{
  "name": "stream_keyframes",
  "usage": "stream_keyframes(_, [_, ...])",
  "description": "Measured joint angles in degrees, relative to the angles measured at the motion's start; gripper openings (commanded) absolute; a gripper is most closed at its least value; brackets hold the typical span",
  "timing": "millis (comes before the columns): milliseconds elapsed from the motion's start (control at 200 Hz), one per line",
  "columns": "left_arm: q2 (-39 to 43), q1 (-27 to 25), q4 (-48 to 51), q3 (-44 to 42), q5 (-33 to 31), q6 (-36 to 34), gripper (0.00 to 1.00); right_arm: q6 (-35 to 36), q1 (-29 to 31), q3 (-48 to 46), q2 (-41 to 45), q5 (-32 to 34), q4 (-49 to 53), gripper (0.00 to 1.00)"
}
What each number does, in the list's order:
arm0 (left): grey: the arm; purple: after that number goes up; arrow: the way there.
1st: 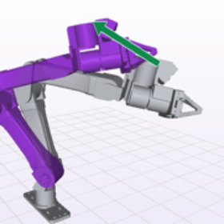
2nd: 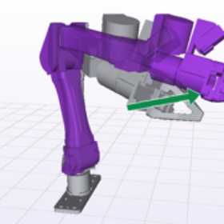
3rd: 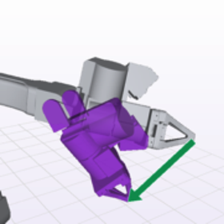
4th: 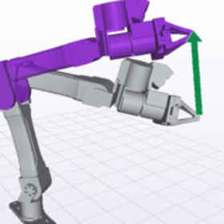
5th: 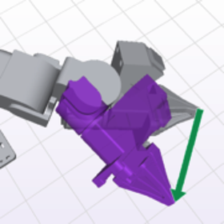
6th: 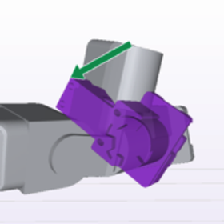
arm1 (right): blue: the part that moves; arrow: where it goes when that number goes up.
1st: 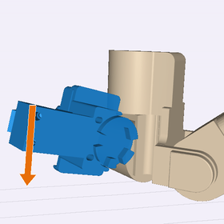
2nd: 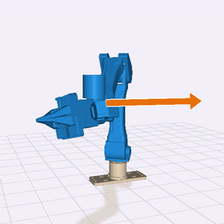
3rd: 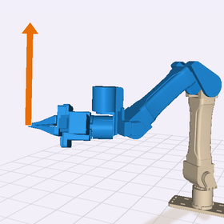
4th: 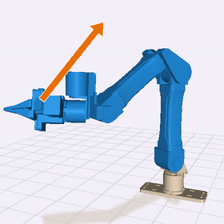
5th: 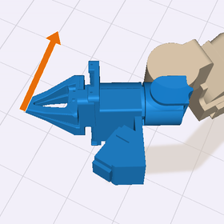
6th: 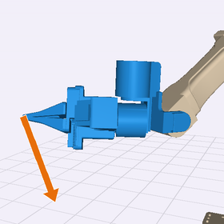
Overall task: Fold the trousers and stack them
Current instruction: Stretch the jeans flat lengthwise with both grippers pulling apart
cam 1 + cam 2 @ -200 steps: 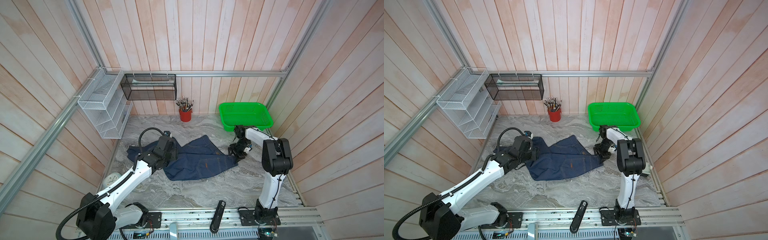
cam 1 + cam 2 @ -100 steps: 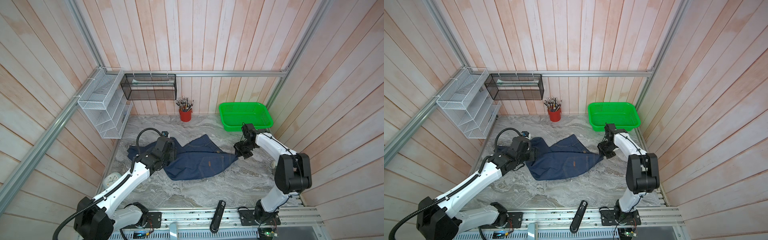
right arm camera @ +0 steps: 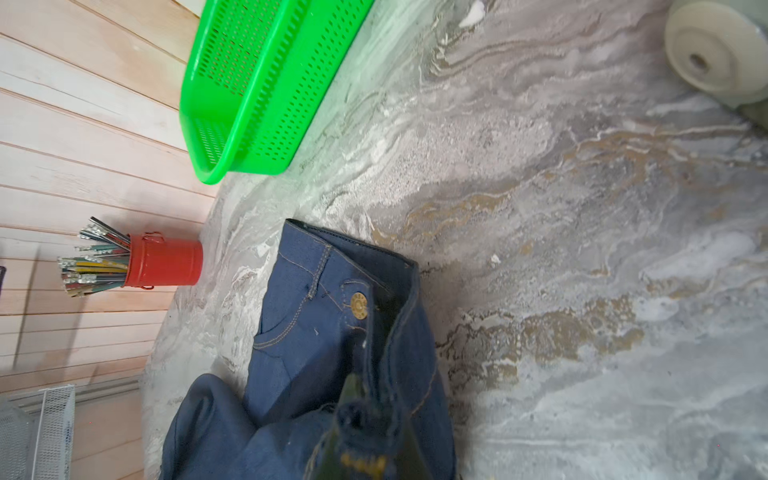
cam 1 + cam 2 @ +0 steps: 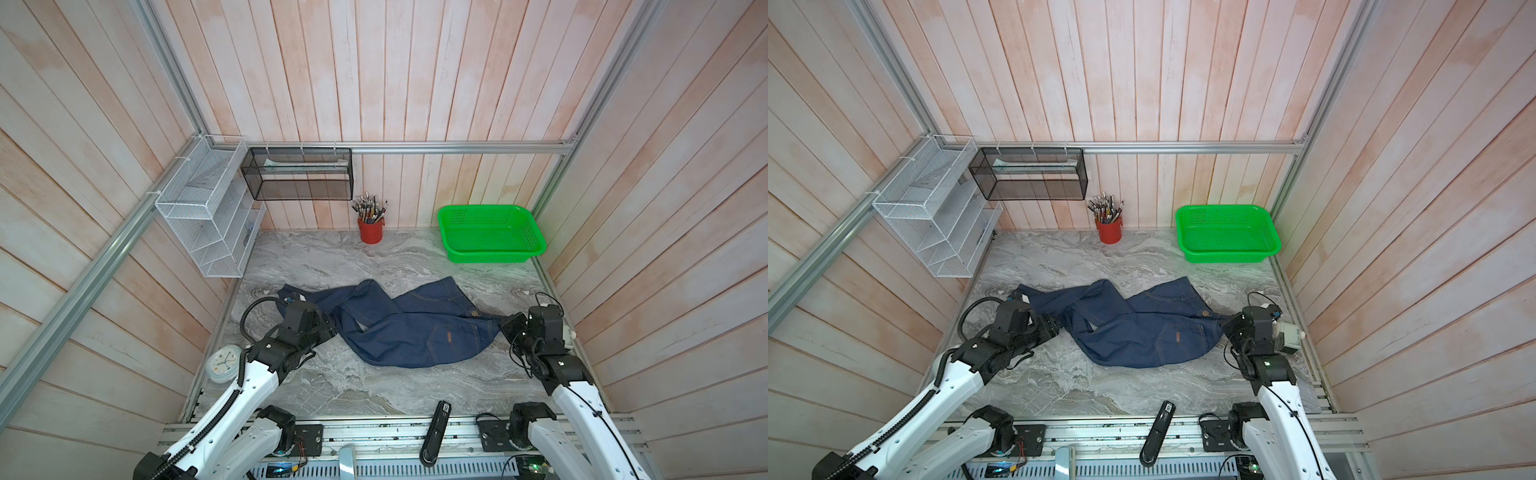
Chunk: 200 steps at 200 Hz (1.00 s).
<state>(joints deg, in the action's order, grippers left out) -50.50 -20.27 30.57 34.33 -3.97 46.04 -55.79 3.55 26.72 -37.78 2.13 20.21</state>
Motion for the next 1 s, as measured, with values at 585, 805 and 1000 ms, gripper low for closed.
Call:
stream_keyframes(585, [-10.8,7.6,-21.7,-11.5,2.2,9.4,0.73,4.2,-0.3,-5.6,3.6,-1.0,-12.4,0.00])
stream_keyframes(805, [-17.8,11.3,-29.0,-11.8,0.5,7.2,0.04,4.4,-0.5,-5.6,1.8,-1.6,-14.3,0.00])
stream_keyframes(1000, [-16.6,14.7,-27.9,-5.3,-0.5,-0.5,0.00,4.9,-1.5,-4.5,-0.2,-1.6,-15.6,0.00])
